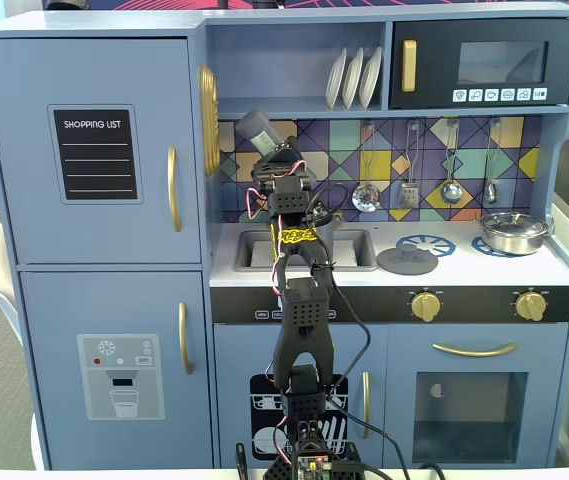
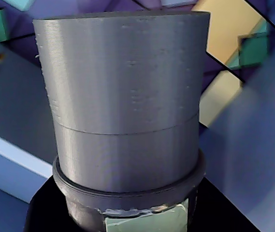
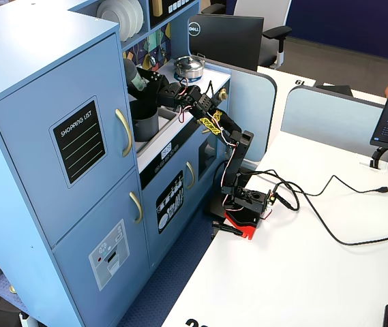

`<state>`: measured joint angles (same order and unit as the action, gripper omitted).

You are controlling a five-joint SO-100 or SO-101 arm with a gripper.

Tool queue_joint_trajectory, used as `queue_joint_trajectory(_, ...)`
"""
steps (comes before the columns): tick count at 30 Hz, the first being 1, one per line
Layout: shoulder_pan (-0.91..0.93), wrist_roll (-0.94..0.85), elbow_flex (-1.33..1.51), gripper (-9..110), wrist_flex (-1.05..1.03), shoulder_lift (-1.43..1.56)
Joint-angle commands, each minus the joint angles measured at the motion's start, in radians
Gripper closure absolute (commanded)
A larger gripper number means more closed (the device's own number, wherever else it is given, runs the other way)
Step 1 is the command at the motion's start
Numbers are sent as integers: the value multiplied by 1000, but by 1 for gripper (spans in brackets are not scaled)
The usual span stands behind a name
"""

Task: Put salt in the gray recipient

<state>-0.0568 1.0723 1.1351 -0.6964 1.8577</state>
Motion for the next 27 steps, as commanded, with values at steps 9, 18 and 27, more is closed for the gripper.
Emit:
queue_joint_trajectory(9,28,29,-225,101,-310,-107)
queue_joint_trajectory(18,0,-54,37,101,147,-9)
queue_joint_trajectory(27,43,12,-123,101,-247,-141)
